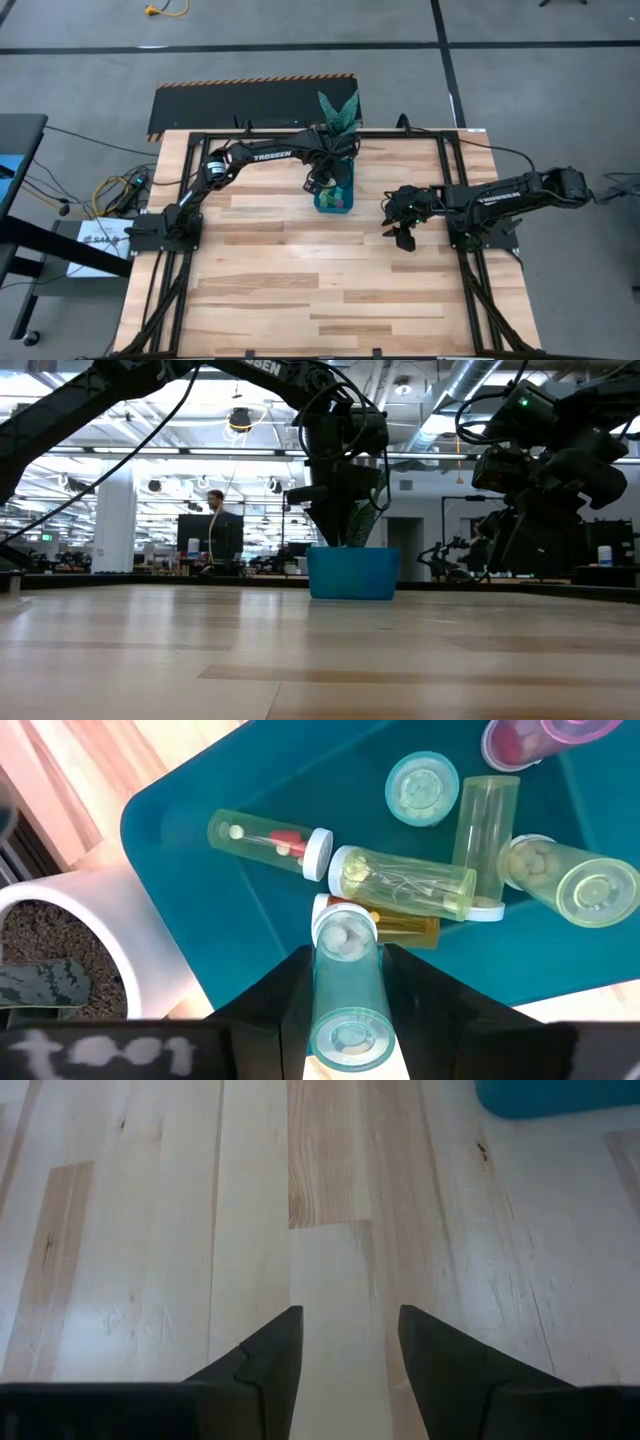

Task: Pick and place pill bottles into a basket
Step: Put the blue pill bottle into the blue bin

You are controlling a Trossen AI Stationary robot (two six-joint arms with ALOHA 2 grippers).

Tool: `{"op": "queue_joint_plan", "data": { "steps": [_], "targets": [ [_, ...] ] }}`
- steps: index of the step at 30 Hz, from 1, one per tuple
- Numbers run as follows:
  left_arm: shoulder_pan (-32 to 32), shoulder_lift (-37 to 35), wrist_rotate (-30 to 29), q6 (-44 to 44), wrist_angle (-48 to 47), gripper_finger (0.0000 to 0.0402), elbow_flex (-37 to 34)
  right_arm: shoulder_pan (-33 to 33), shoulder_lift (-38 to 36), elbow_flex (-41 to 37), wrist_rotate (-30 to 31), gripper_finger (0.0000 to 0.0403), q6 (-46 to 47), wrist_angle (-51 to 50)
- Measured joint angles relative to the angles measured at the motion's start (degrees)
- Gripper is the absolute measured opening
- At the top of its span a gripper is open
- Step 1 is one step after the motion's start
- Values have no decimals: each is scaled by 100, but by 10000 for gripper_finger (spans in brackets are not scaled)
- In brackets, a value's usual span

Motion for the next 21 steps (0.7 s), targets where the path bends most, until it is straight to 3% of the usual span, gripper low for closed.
{"op": "queue_joint_plan", "data": {
  "steps": [21],
  "targets": [
    [1, 0, -3, -237, -78, 110, 0, 0, 0, 0, 0, 159, 2, 1]
  ]
}}
